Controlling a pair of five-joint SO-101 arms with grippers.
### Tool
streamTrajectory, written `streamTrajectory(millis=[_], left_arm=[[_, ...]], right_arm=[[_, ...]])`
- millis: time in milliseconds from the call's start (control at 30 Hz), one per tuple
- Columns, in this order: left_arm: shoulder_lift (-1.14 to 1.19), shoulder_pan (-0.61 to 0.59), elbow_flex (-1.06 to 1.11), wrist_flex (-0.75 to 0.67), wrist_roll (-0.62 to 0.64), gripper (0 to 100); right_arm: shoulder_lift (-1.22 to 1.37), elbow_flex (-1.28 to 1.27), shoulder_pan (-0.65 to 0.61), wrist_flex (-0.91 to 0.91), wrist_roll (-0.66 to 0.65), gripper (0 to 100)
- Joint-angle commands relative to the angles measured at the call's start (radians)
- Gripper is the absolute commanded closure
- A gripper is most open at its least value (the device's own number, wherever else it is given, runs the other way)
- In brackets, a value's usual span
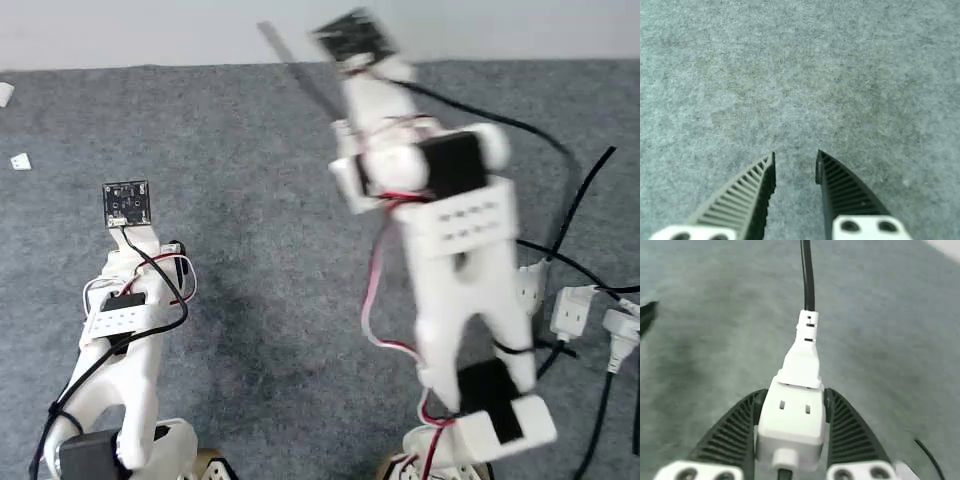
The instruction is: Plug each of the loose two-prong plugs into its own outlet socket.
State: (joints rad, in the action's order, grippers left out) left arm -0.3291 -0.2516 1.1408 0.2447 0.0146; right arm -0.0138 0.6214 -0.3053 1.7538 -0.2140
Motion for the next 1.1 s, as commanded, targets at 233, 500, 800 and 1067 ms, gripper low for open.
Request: streamTrajectory(millis=[233, 500, 800, 1067], left_arm=[[-0.020, -0.006, -0.010, -0.026, 0.003, 87], [-0.020, -0.006, -0.010, -0.026, 0.003, 87], [-0.020, -0.006, -0.008, -0.026, 0.002, 87], [-0.020, -0.006, -0.008, -0.026, 0.002, 87]], right_arm=[[-0.090, -0.195, 0.450, -0.071, -0.160, 98.8], [-0.090, -0.453, 0.615, -0.308, -0.201, 98.8], [-0.090, -0.707, 0.671, -0.671, -0.195, 98.8], [-0.088, -0.973, 0.668, -1.061, -0.178, 98.8]])
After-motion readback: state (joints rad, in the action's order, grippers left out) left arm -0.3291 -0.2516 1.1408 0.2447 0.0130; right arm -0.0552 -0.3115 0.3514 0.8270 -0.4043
